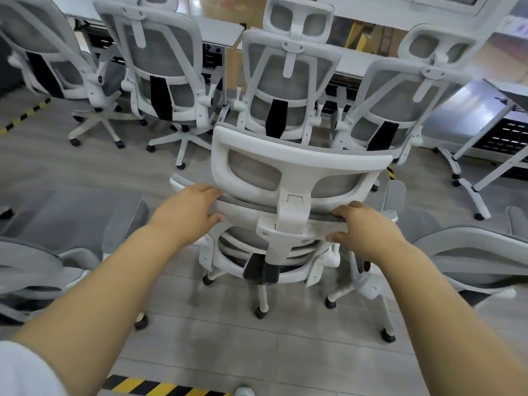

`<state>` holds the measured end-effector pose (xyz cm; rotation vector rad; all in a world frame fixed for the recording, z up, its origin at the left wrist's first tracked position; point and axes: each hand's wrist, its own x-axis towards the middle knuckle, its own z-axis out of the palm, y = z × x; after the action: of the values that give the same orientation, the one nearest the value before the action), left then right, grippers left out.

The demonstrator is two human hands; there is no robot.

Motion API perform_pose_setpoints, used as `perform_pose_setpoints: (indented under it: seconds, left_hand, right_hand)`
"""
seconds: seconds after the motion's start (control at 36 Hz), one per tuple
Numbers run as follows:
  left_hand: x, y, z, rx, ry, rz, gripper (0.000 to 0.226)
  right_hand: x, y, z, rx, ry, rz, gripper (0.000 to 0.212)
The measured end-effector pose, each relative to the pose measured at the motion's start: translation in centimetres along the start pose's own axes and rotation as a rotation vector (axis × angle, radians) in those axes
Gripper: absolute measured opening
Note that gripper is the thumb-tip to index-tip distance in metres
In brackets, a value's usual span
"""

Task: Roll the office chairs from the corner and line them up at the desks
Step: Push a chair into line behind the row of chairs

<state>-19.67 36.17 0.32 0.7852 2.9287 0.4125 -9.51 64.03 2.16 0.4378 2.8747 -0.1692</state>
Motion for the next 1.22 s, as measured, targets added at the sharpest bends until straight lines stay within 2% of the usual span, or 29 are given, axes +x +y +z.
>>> perform_pose_setpoints:
  seconds: [0.17,0.33,0.47,0.83,0.97,1.22]
  left_hand:
    - [-1.2,0.6,-1.3,0.048,-0.079,-0.096,0.045]
    - [-4.2,0.3,-3.1,0.138,-0.137,-0.145,0.040]
    - [-8.8,-1.8,-4.5,0.167,-0.146,-0.196,0.050]
    - [-26.1,-14.9,-7.3,0.184,-0.164,-0.335,0.039]
    - [-31.8,-20.2,-8.0,0.128,-0.181,-0.418,0.022]
    - [-36.8,-28.9,-9.5,0.097,-0.188,-0.586,0.034]
  right_hand:
    - [-0.8,-0.2,-2.8,-0.077,-0.125,-0.046,0.060]
    - [-2.9,-2.2,-4.6,-0.062,-0.124,-0.103,0.060]
    - [-5.9,-5.8,-4.4,-0.075,-0.106,-0.165,0.058]
    - [-14.2,-23.0,0.8,-0.058,-0.206,-0.347,0.058]
    - [-16.0,-30.5,3.2,-0.084,-0.278,-0.420,0.066]
    - [-15.5,-42.4,6.0,-0.172,-0.297,-0.607,0.055]
